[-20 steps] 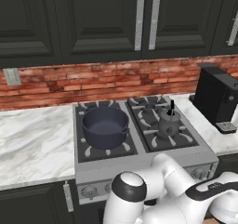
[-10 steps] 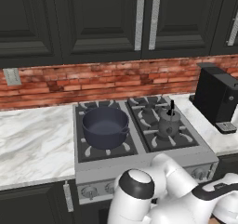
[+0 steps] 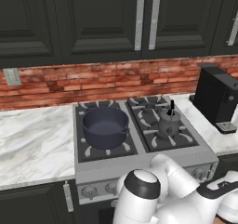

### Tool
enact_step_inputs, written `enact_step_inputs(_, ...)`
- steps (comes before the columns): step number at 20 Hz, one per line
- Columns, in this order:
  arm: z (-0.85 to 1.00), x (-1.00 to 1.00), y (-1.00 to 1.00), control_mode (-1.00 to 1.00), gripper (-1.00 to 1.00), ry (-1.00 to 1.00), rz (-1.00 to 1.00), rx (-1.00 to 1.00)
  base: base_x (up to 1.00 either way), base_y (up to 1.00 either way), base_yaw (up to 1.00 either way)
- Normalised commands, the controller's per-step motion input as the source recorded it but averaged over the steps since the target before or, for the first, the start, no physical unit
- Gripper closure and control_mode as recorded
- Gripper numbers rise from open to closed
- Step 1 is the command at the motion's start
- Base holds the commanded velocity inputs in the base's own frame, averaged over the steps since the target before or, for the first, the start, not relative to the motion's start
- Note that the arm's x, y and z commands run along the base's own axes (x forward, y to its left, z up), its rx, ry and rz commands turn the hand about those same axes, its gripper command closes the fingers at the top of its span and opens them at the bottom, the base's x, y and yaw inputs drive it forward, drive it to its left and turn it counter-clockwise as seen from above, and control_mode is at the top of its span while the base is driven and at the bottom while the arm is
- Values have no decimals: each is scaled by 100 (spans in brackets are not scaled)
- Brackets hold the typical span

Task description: Pick the kettle from the counter and place it on a stove burner. Then turn the burner on.

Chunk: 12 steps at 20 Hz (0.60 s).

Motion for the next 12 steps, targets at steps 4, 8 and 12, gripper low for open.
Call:
enact_step_inputs(4, 0, 20, 0, -100, -100, 0, 0, 0, 0, 0, 0)
enact_step_inputs(8, -2, 19, 0, -100, -100, 0, 0, 0, 0, 0, 0)
enact_step_inputs(12, -4, 24, 0, -100, -100, 0, 0, 0, 0, 0, 0)
